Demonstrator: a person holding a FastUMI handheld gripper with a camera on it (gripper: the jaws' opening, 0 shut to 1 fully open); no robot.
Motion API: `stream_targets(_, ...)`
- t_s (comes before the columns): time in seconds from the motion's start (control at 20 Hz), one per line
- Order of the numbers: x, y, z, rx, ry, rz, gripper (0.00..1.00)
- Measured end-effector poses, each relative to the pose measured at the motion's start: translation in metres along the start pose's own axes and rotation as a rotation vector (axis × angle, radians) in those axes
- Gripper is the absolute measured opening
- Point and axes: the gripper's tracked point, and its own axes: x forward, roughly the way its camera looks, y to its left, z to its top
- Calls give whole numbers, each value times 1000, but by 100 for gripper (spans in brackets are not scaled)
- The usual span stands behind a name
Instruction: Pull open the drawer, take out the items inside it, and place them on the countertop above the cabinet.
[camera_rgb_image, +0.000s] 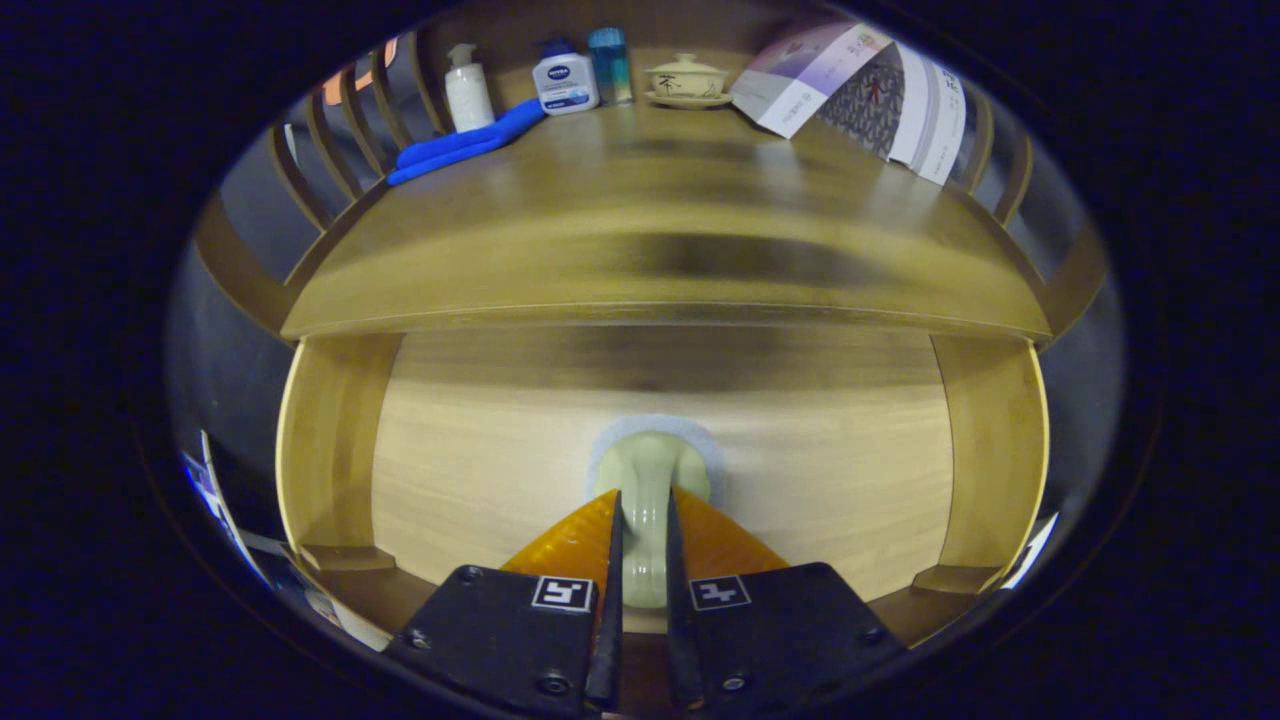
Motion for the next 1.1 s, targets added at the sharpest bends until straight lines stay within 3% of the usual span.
stream_targets(0.25, -36, -5, 9, -13, -34, 19, 22)
stream_targets(0.7, -100, -9, 66, 20, -128, 32, 22)
stream_targets(1.1, -86, 2, 139, 36, -129, 46, 22)
